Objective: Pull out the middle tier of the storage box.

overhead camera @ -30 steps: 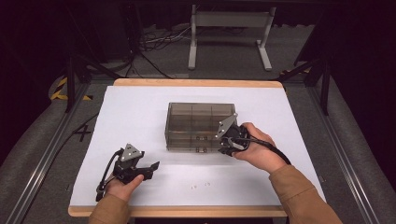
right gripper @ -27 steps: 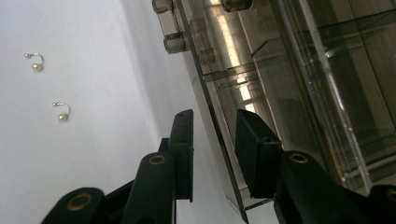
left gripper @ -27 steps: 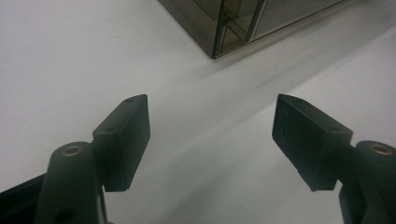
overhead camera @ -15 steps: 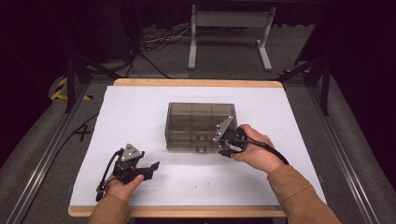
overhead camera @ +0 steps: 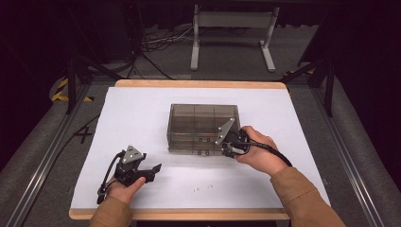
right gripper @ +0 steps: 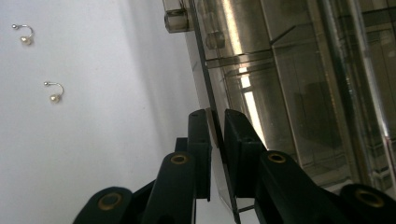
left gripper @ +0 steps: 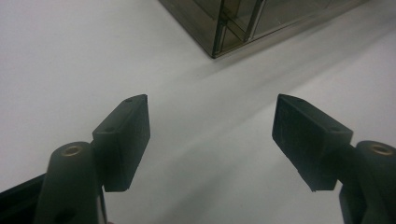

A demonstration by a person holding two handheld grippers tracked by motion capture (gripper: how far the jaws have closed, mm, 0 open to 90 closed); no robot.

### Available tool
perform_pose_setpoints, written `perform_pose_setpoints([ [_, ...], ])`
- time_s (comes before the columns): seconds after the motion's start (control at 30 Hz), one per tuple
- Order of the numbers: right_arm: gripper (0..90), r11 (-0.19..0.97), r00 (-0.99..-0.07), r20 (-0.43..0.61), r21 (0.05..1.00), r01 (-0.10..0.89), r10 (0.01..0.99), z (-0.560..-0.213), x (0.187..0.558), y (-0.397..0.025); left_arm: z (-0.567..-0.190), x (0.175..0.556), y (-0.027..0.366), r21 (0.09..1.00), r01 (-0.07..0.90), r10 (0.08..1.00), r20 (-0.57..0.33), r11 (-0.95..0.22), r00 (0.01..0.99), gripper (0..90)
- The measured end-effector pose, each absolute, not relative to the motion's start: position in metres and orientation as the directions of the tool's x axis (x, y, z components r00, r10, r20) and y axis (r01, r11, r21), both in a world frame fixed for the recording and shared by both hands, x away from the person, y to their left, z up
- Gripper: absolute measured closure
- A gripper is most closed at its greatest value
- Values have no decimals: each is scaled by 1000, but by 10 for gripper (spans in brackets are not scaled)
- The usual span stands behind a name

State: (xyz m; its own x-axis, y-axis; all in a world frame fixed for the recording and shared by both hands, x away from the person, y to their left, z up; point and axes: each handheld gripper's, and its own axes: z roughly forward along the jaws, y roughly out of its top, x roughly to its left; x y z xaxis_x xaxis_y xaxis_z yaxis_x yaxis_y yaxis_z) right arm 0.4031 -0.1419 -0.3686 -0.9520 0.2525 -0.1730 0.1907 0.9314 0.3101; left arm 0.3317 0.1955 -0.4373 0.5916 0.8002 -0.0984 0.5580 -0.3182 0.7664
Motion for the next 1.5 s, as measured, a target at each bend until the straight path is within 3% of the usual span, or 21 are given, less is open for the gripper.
perform_pose_setpoints([
  [1.5,859,951,-979,-144,294,94,141,-375,364,-144,-438,332,196,763,562,803,-99,-318,588,283],
])
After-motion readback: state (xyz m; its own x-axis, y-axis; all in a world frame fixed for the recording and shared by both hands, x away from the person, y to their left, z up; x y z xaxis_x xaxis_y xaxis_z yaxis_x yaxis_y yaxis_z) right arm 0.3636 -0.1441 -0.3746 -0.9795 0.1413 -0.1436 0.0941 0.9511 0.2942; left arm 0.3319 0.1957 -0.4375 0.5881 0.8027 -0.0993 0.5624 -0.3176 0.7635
